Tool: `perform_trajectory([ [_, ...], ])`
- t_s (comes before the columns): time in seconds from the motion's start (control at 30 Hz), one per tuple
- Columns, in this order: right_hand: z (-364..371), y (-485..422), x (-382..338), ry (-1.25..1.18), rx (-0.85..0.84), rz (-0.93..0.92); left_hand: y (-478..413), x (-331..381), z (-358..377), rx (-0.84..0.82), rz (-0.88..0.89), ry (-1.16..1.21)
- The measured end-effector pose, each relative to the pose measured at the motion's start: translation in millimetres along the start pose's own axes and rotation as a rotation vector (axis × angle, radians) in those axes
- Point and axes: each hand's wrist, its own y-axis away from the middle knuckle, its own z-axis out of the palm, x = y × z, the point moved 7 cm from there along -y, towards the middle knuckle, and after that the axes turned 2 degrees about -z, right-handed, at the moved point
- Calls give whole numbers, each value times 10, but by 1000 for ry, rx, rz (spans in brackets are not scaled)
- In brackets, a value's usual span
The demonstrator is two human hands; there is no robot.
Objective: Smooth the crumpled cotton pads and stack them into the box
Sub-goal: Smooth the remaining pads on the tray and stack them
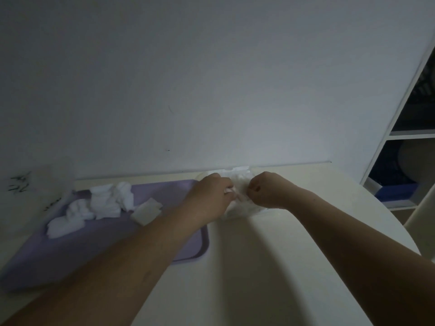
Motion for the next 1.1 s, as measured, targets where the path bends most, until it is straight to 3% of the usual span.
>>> perform_trajectory([
  [0.13,-59,62,-211,77,31,55,154,-139,-105,18,12,85],
  [0.3,60,3,-627,-13,-111,50,523,-348,-404,31,51,100],
  [0.37,68,15,-738,70,-132,56,664,-424,-476,6,43,95],
  [0.47,-90,170,-991,361,-4,69,884,-587,-534,-23,-12,77],
  [0.53,-215,223,-1250,410,150,4,986,-712,-543,-27,-55,66],
  [0.67,-35,186,-1762,106,143,-129,1181,-1015,-622,-7,-135,17],
  [0.77,312,168,-2042,-209,24,-207,1287,-1343,-808,135,-186,-50],
  [0.87,757,112,-2254,-292,-141,-268,1434,-1843,-1087,285,-398,-128],
  [0.97,1022,-21,-2384,-267,-163,-294,1553,-2342,-1110,145,-643,-164],
  [1.1,983,-296,-2617,-314,-129,-346,1467,-2615,-1026,30,-681,-78],
])
